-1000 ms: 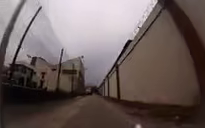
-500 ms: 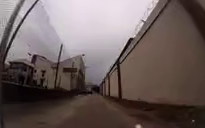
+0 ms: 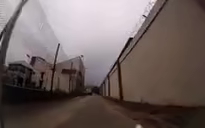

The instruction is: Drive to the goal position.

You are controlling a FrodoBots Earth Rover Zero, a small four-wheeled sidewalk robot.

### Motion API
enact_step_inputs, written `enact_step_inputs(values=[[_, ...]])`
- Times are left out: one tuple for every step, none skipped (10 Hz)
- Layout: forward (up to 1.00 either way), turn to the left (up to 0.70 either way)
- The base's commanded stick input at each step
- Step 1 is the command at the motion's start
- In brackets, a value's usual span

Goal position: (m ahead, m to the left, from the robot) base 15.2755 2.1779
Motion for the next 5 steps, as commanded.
enact_step_inputs(values=[[0.84,0.18],[0.84,0.03],[0.84,0.03],[0.84,0.03],[0.84,0.03]])
